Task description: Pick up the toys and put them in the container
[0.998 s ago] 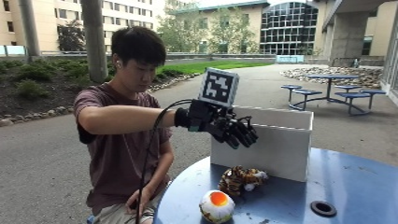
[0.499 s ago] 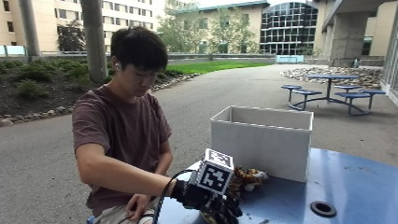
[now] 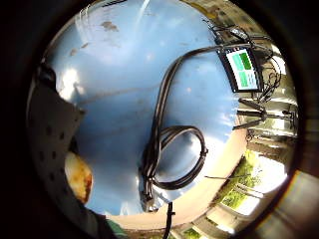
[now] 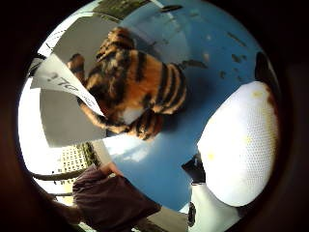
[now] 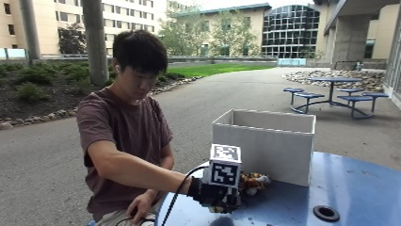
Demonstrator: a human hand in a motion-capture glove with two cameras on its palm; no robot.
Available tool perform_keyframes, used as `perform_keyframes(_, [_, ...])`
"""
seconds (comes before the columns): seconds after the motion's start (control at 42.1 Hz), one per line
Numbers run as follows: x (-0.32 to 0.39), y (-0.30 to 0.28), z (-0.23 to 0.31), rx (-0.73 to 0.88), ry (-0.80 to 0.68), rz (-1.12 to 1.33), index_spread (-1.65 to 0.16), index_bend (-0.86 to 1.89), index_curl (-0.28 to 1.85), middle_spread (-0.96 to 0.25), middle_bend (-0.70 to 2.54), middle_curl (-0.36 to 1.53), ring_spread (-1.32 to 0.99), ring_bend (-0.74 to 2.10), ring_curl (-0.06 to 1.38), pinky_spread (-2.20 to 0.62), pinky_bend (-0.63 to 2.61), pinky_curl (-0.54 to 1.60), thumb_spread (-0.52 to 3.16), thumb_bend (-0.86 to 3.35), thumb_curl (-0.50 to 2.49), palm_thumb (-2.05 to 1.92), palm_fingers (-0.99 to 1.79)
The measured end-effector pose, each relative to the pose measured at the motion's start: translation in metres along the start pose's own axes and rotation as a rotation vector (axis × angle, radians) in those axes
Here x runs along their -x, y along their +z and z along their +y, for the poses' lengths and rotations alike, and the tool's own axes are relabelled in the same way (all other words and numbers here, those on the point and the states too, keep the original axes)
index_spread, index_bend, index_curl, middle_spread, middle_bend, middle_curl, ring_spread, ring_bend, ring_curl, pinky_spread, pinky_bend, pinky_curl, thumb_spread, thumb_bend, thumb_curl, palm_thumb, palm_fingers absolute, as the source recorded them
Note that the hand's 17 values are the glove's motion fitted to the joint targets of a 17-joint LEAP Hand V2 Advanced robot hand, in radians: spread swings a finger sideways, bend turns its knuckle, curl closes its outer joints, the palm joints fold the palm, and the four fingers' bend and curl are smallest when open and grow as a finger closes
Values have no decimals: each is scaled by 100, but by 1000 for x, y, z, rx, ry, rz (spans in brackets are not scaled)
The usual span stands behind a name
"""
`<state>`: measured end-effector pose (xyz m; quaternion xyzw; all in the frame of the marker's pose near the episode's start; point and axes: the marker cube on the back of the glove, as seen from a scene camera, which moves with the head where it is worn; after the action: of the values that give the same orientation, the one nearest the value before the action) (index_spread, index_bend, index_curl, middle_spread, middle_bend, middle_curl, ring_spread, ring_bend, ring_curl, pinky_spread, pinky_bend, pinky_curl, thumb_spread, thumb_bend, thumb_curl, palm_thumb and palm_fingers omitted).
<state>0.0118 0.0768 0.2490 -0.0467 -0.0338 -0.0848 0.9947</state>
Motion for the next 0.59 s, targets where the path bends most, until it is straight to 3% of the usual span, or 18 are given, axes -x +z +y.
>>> perform_keyframes(0.071, [9, -24, -5, -13, 6, -21, -12, 93, 63, -15, 114, 71, -30, 135, 54, -41, 95, 41, 141, 42, 80, 89, 126])
perform_keyframes(0.166, [19, -60, -10, -43, 1, -15, -15, 98, 69, -16, 120, 75, -32, 141, 57, -41, 102, 45, 125, 28, 84, 73, 116])
perform_keyframes(0.594, [128, -256, 0, -213, -96, 101, -24, 101, 88, -18, 131, 84, -36, 152, 66, -41, 121, 59, 80, 10, 103, 59, 97])
